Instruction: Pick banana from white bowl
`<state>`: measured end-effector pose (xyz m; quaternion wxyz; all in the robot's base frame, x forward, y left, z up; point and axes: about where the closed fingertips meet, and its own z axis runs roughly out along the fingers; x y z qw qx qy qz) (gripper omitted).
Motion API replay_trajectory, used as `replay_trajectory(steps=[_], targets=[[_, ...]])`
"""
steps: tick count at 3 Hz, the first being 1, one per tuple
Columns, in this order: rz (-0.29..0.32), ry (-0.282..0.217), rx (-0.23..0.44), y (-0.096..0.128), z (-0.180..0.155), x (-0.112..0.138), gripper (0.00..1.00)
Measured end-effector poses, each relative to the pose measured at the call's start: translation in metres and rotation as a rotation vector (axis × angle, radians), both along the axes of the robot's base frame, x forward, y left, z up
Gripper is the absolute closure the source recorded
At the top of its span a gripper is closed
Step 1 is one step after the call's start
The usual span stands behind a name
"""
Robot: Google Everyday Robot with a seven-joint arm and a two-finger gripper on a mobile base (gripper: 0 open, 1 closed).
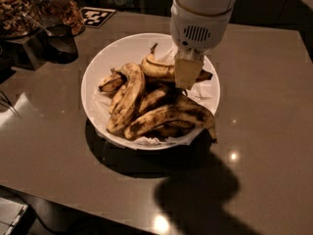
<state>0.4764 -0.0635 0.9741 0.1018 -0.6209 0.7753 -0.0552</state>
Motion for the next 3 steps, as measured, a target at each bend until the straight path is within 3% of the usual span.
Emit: replay_trajectory(steps=[1,3], targets=[[0.038,-0.013,0.101,-0.0046,0.0094,0.0016,1.0],[0.112,0.023,0.245,-0.0132,0.017,-0.0018,1.0]])
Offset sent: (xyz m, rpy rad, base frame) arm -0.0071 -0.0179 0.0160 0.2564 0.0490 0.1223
